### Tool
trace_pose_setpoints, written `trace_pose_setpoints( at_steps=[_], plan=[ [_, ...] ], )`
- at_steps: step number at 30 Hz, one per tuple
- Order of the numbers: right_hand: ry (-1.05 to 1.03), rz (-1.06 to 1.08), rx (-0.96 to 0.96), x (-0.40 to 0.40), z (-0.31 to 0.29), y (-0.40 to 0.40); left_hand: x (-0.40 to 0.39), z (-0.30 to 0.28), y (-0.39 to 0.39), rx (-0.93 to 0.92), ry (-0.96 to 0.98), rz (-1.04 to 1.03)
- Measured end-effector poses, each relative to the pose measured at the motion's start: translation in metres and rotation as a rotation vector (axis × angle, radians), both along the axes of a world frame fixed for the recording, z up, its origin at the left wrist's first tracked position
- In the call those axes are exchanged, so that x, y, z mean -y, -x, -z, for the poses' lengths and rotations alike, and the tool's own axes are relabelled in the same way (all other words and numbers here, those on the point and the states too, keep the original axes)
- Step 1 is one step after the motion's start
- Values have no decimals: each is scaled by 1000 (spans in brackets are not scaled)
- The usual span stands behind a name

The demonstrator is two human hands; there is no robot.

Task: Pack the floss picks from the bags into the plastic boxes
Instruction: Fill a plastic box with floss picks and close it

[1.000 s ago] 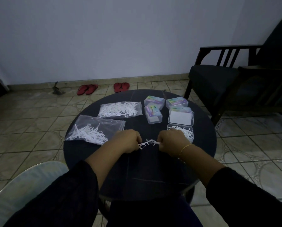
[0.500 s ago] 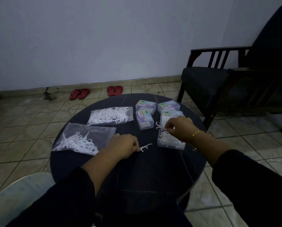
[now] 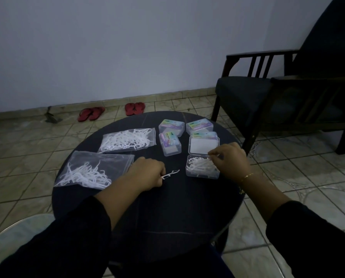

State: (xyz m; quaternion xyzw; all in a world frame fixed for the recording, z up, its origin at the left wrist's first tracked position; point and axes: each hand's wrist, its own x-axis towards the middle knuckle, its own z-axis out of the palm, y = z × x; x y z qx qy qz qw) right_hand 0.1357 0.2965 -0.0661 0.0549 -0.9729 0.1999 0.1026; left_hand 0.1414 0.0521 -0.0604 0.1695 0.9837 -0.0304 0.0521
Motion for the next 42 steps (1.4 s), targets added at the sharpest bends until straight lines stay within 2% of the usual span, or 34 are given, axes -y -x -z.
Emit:
trace_pose_setpoints(
  at_steps=[6, 12, 16, 19, 25, 30, 33, 35, 38, 42],
  plan=[
    [86, 50, -73, 5, 9, -14, -5, 11, 1, -95, -42, -67],
    [197, 168, -200, 18, 30, -28, -13, 25, -1, -332, -156, -113],
    [270, 261, -116, 22, 34, -29, -29, 22, 3, -471, -323, -33],
    [299, 283, -36, 23, 35, -27, -49, 18, 13, -539, -365, 59],
    [397, 280, -63, 21, 39, -27, -85, 22, 23, -509, -311, 186],
    [461, 299, -85, 21, 43, -26, -84, 41, 11, -499, -446, 74],
    [435, 313, -101, 22, 44, -27, -79, 48, -2, -402, -514, -95],
    [381, 316, -97, 23, 45, -27, -77, 52, -8, -323, -485, -158],
    [280, 296, -112, 24, 49, -26, -78, 55, -12, -269, -444, -152],
    [221, 274, -192, 25, 53, -26, -77, 56, -14, -285, -410, -127]
  ],
)
